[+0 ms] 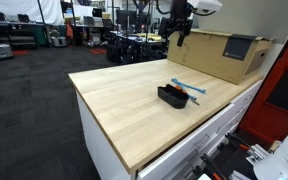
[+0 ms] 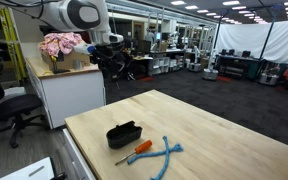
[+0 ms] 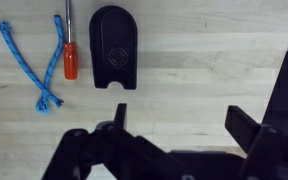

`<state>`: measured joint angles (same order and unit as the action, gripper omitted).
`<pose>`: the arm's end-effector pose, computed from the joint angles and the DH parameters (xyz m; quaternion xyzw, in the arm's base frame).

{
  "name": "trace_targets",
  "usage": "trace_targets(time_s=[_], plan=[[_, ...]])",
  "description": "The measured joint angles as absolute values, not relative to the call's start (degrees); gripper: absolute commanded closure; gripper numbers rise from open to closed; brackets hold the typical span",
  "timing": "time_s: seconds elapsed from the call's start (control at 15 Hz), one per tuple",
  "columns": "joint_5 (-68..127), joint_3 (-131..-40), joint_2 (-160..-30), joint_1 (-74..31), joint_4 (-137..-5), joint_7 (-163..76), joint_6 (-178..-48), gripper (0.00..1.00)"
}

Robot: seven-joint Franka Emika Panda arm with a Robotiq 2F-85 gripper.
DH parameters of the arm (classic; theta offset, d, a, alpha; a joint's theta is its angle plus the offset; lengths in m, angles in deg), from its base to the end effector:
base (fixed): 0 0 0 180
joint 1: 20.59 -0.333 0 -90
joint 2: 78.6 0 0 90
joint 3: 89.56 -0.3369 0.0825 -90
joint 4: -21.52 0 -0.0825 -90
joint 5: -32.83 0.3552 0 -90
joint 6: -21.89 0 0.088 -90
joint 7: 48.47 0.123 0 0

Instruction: Place the object in the box

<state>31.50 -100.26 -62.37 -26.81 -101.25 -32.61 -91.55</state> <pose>0.4310 0.1372 0.5437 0.9976 0.0111 0.0657 0.0193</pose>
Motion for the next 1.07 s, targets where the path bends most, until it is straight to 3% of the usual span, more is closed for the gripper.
trace_targets(time_s=[0.53, 1.07], plan=[[30.9, -92.1, -62.9, -22.8, -103.6, -37.8, -101.6, 0.00], [31.4, -83.0, -67.7, -21.3, -103.6, -64.4, -105.1, 0.00]])
